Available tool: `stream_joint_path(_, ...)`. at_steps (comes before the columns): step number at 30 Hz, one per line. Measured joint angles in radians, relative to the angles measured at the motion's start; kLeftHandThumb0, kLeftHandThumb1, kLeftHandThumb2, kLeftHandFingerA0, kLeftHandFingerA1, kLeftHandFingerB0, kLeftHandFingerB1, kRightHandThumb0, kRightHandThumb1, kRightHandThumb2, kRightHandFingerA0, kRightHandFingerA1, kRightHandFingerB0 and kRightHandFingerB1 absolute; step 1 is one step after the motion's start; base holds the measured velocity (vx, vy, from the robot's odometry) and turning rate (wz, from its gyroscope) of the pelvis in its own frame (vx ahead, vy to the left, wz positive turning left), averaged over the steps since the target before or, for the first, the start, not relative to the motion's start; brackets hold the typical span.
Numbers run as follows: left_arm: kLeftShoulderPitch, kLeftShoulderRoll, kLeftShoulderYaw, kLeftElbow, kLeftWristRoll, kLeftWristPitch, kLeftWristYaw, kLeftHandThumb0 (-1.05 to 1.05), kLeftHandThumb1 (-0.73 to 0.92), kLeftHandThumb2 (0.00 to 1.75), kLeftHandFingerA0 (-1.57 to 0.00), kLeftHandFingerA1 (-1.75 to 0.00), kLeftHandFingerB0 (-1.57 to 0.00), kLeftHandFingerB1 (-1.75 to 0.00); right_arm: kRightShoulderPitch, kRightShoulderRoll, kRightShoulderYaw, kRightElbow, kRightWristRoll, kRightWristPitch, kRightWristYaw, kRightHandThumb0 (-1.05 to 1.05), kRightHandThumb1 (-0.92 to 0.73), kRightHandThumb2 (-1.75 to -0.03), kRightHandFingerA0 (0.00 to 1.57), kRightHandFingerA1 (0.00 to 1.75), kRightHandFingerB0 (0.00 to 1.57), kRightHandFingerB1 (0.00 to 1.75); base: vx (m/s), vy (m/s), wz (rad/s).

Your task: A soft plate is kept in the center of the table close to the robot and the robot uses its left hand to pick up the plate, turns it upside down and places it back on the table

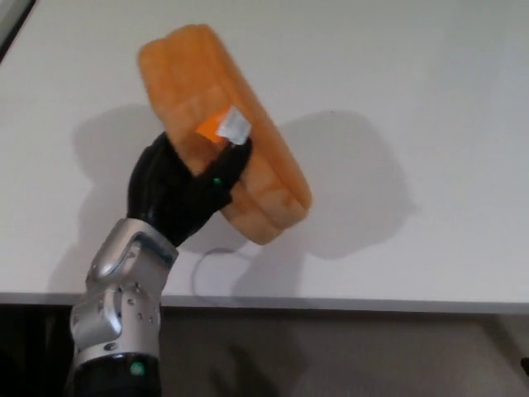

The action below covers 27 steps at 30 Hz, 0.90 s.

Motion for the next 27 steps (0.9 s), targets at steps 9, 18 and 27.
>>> stream_joint_path(9,0.014,-0.011,0.107,0.016,-0.125,0.000,0.090,-0.10,0.49,0.85,-0.99,-1.75,-0.57,-1.75,-0.001,0.000,0.000,-0.001,0.000,0.001,0.000,-0.81,-0.75,-1.08,0.33,0.56,0.15,0.48,0.00,0.000,0.00)
stream_joint_path(18,0.016,-0.013,0.187,0.024,-0.250,-0.001,0.210,-0.07,0.49,0.85,-0.95,-1.75,-0.52,-1.75,-0.002,0.000,0.000,-0.009,0.001,0.008,0.001,-0.77,-0.91,-0.68,0.36,0.44,0.18,0.34,0.00,0.000,0.00)
stream_joint_path(27,0.016,-0.013,0.228,0.024,-0.357,-0.001,0.355,-0.03,0.48,0.80,-0.93,-1.75,-0.46,-1.75,-0.002,0.000,0.000,-0.013,0.001,0.014,0.001,-0.76,-0.73,-1.06,0.30,0.55,0.12,0.47,0.00,0.000,0.00)
